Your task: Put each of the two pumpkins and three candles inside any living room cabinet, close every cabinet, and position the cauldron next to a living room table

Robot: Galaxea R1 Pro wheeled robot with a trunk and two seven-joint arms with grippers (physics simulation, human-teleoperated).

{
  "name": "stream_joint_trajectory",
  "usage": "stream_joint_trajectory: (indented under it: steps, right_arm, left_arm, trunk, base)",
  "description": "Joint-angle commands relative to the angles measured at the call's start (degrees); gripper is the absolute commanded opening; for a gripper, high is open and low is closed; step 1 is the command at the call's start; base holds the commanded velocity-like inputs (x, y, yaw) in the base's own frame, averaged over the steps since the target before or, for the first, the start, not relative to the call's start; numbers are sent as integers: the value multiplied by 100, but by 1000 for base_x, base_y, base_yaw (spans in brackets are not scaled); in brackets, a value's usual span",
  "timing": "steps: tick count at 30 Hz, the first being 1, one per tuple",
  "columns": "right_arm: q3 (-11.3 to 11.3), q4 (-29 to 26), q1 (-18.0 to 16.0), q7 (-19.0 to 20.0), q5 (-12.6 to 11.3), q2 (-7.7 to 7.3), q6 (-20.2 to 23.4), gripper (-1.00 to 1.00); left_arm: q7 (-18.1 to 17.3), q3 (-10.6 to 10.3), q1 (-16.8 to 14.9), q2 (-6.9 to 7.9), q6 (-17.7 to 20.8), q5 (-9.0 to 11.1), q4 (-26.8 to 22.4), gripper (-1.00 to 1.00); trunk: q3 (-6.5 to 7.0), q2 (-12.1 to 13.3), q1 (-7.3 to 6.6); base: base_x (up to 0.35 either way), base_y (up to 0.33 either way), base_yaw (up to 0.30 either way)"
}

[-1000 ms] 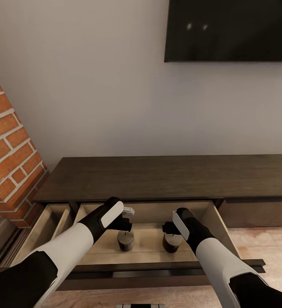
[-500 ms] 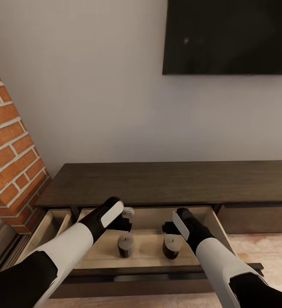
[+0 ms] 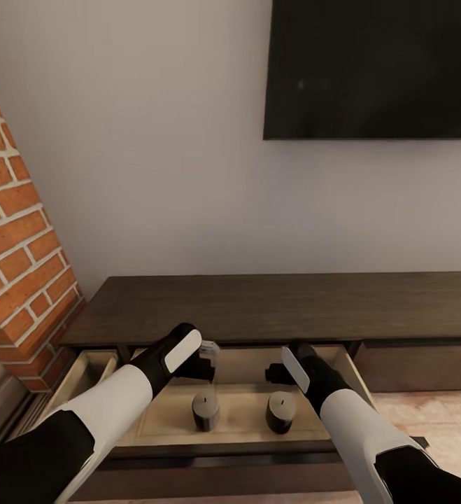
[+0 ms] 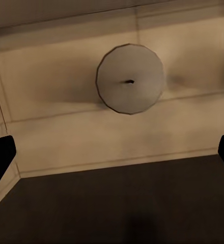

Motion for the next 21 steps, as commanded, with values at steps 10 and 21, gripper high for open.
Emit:
stream_joint_trajectory:
  steps: [10,21]
  right_arm:
    - [18,-13,-4,-61,-90,13,41,100]
    - [17,-15,-3,-77,-99,30,51,100]
  left_arm:
    - [56,-11,-6,21,94,84,3,100]
    - [55,-4,-6,22,105,95,1,100]
  trunk:
    - [217,12,-27]
    - [460,26,-55]
  base:
    - [-1,0,0]
    - [-145,0,0]
